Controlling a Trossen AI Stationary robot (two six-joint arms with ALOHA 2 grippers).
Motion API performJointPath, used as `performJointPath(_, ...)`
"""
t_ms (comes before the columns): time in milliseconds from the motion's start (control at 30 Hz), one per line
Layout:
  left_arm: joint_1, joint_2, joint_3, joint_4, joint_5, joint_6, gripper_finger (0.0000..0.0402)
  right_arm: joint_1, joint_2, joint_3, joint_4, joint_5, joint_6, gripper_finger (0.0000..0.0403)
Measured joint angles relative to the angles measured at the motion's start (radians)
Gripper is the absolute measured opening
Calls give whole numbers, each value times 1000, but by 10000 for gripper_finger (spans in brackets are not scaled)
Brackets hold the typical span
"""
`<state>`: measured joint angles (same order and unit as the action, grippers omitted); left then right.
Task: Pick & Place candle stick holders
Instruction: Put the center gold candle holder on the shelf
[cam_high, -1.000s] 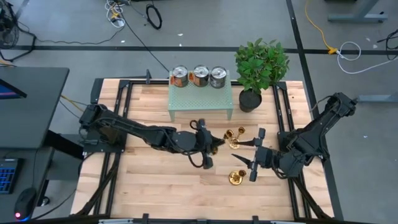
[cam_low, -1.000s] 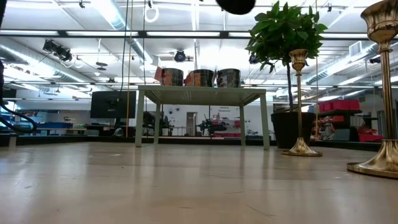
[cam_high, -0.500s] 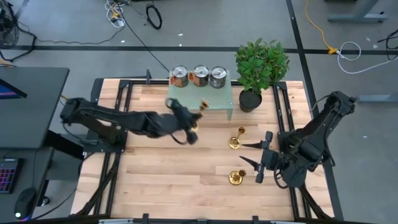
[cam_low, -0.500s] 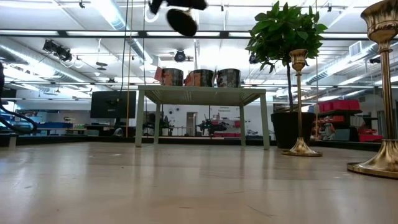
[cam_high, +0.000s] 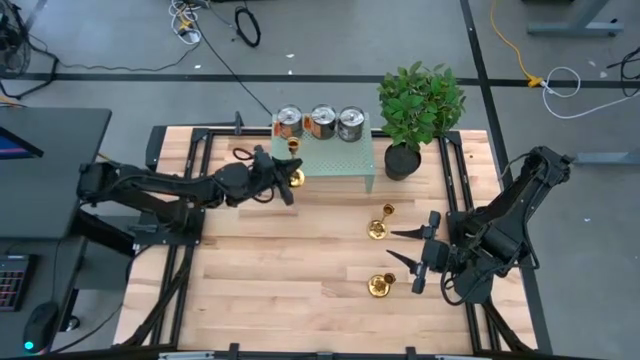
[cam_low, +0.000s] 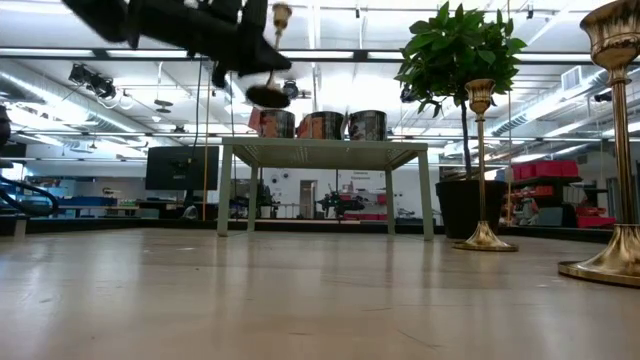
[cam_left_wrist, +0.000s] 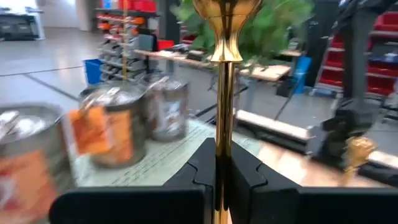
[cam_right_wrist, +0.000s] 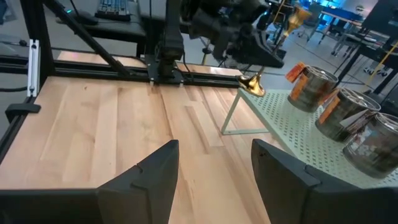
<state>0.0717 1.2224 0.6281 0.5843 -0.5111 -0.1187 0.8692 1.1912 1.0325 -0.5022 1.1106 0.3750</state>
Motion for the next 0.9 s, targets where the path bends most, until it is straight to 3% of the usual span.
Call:
performJointPath(367, 140, 41, -137, 341, 132, 83, 17, 0, 0, 0, 1, 0, 25, 206)
performJointPath(900, 254, 164, -140, 340, 181, 77, 17, 0, 0, 0, 4, 0, 39, 206)
